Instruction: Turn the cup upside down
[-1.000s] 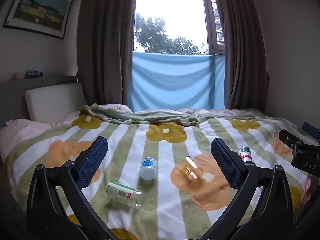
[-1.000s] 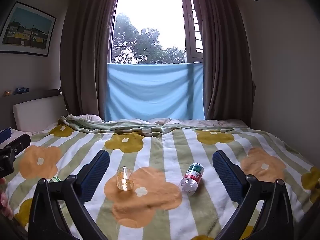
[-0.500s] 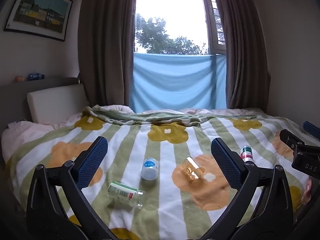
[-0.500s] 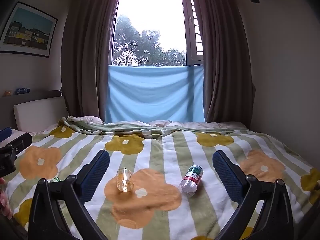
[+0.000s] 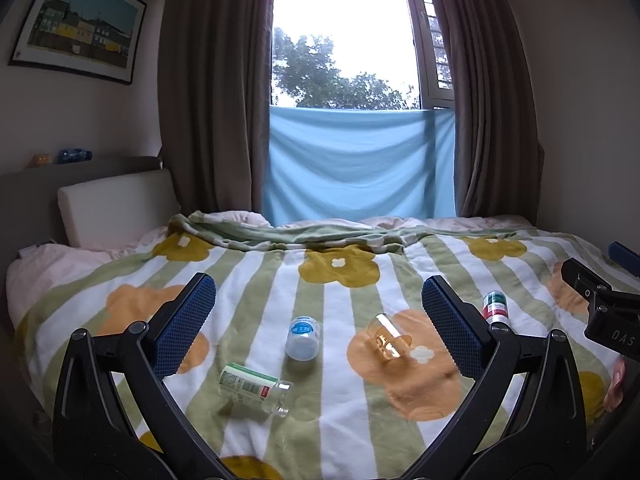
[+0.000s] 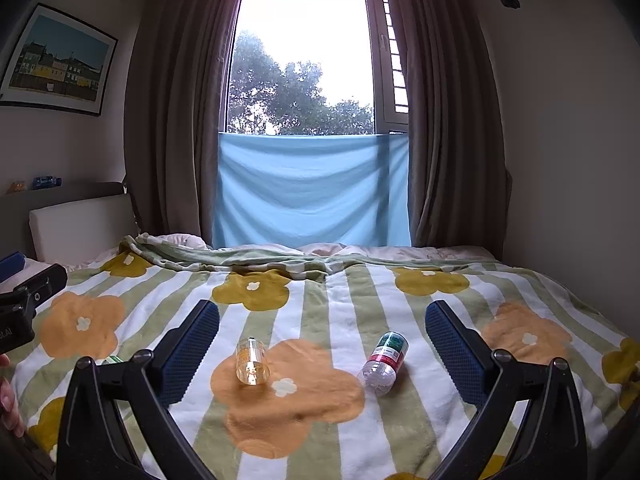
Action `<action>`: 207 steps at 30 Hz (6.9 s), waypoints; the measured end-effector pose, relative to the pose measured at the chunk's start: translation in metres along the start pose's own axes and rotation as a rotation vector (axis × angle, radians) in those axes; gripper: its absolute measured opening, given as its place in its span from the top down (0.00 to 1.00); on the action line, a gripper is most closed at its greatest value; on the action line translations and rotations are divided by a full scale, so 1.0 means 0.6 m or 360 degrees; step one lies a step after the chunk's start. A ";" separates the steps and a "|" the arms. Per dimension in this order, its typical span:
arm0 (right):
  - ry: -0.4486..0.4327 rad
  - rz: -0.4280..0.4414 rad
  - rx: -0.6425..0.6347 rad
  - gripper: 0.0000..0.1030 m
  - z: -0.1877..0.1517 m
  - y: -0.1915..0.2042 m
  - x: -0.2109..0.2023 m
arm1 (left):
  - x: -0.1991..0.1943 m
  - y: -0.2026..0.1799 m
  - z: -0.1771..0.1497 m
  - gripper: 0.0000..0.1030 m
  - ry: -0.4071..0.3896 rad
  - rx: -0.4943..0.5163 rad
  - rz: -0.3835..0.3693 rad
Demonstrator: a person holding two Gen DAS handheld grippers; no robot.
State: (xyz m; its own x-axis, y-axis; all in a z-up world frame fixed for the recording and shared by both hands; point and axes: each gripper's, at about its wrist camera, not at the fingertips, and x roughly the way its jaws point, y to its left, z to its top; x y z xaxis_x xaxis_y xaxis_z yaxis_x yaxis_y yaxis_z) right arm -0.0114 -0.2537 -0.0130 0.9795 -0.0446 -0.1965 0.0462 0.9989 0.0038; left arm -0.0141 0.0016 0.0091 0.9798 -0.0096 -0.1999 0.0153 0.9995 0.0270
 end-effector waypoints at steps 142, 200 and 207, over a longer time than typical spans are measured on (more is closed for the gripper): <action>0.1544 0.0525 -0.0537 0.47 -0.105 0.196 0.488 | 0.104 0.091 -0.098 0.00 0.0386 -0.0207 0.0112; 0.0644 0.0564 0.0091 0.00 -0.149 -0.147 0.088 | 0.310 -0.208 -0.110 0.00 0.1528 -0.0119 -0.0292; 0.0667 0.0596 0.0236 0.00 -0.188 -0.193 0.080 | 0.391 -0.235 -0.220 0.01 0.1947 -0.0225 -0.0174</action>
State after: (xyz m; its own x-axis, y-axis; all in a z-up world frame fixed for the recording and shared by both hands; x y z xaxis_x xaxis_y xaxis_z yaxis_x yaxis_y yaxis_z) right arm 0.0083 -0.3704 -0.1337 0.7746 0.3503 -0.5266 -0.2318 0.9319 0.2790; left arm 0.1874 -0.1376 -0.1711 0.1425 -0.1350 -0.9806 -0.0109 0.9904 -0.1379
